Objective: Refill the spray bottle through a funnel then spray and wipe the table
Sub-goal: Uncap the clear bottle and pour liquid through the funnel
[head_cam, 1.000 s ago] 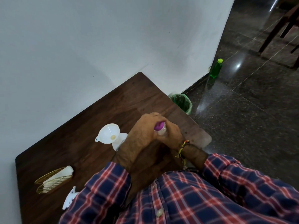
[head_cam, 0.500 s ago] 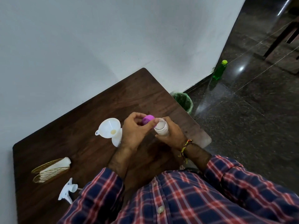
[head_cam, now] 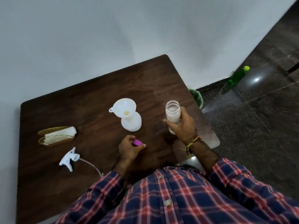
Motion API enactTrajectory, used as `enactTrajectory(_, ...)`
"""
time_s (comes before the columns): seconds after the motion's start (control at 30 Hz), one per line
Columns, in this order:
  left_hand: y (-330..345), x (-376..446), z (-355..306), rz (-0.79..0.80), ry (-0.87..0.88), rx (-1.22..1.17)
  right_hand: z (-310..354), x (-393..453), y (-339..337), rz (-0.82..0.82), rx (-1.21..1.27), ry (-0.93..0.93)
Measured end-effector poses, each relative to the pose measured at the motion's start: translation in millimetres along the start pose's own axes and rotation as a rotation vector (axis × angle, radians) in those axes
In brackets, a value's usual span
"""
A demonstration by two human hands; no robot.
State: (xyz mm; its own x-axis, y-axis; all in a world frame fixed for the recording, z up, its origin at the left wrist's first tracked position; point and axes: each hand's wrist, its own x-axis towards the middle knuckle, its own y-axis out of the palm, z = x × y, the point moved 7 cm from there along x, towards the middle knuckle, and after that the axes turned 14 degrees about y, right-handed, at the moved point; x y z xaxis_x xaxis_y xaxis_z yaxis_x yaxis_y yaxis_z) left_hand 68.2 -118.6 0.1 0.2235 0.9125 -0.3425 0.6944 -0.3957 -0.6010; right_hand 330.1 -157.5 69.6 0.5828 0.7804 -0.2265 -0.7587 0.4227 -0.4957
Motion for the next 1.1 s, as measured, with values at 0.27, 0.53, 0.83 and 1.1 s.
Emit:
enactTrajectory(0.27,-7,18,25,0.047,0.089,0.451,32,-9,22,0.026,-0.094,-0.088)
enactTrajectory(0.53,-52,0,-1,-0.284,0.133,0.108,59,-9,30,0.043,-0.085,-0.171)
enactTrajectory(0.83,-123,30,-108,-0.236,0.570,0.229,91,-8,41,0.036,-0.235,-0.343)
enactTrajectory(1.1,-98,62,-98,-0.046,0.477,0.278,97,8,48,-0.061,-0.422,-0.369)
